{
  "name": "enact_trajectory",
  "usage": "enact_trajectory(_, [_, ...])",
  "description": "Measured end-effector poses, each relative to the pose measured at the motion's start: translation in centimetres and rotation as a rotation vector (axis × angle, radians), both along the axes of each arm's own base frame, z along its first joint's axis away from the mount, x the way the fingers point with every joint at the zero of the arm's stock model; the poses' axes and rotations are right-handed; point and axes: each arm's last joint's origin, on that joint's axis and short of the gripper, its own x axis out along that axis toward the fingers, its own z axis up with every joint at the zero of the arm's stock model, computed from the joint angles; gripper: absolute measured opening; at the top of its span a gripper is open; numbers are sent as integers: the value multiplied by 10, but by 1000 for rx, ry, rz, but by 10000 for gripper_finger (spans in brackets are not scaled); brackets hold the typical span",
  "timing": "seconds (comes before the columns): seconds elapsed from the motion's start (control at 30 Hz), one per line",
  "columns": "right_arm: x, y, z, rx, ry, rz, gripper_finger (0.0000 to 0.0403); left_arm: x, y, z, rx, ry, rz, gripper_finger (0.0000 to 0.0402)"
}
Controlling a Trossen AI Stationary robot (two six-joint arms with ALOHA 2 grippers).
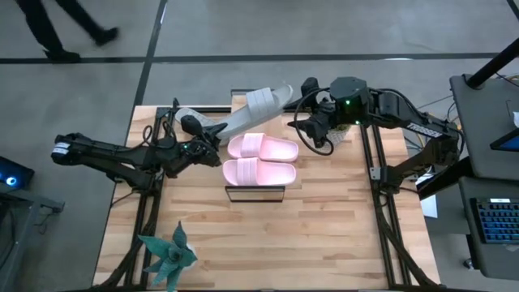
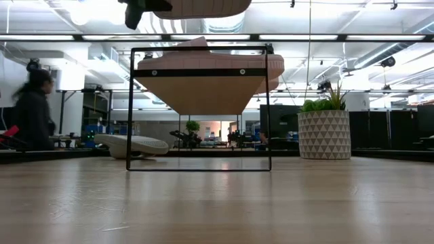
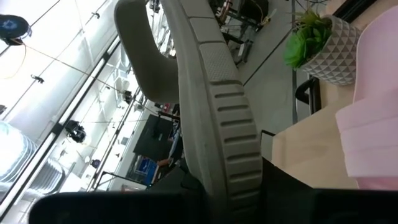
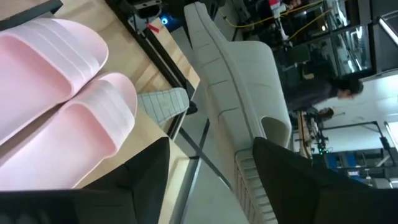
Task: Pick and place slides into the shelf
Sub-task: Put the bottom gray slipper on the shelf
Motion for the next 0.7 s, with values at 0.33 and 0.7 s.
enact_trajectory(0.33, [1, 6, 1, -69, 4, -8, 230, 0, 1, -1, 0, 1, 0, 32])
enact_trajectory(0.7, [2, 6, 2, -86, -7, -29, 231, 1, 2, -1, 1, 4, 3, 31])
